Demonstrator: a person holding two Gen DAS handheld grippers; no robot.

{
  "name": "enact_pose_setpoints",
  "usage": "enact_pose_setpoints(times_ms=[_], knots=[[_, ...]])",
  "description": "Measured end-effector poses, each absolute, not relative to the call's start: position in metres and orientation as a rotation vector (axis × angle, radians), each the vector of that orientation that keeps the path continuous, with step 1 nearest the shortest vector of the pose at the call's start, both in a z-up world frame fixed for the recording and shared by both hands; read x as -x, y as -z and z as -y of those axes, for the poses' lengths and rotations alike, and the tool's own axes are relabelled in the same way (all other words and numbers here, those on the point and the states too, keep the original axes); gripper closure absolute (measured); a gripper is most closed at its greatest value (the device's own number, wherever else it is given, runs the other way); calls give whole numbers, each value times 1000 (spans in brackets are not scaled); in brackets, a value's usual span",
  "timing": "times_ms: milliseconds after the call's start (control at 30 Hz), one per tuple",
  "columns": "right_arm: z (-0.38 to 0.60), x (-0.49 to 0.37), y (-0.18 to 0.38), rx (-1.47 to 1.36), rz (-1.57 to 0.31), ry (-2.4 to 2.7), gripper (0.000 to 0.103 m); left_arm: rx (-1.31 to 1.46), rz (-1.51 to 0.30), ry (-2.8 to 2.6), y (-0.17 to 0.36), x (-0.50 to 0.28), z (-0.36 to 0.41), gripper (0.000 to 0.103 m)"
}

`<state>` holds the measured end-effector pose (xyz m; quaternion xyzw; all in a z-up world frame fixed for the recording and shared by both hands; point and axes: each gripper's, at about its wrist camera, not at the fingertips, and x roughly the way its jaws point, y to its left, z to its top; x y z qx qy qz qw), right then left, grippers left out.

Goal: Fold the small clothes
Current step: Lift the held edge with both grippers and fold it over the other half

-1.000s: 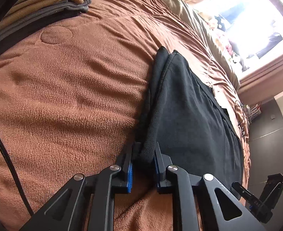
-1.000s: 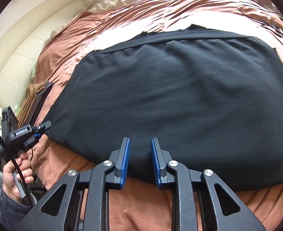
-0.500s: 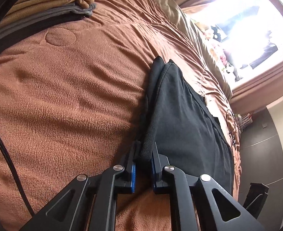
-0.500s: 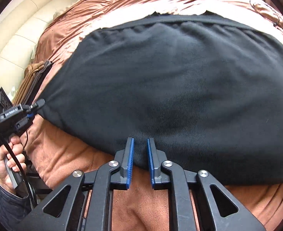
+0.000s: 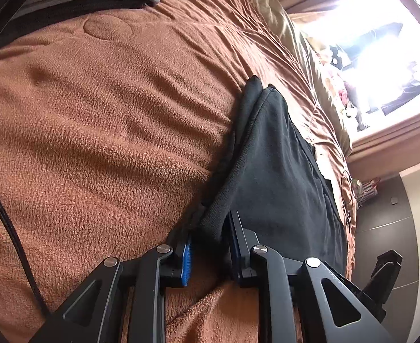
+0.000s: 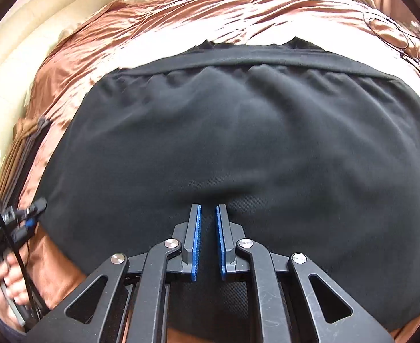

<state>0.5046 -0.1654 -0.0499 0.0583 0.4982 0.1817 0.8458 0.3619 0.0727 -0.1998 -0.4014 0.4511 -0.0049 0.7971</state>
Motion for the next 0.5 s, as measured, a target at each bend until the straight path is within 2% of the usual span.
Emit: enact_pose_setpoints(times_ms=[500], knots=[[152,-602,57,-157,-1071,-310,96,889,-959,-32,200,-362,-69,81]])
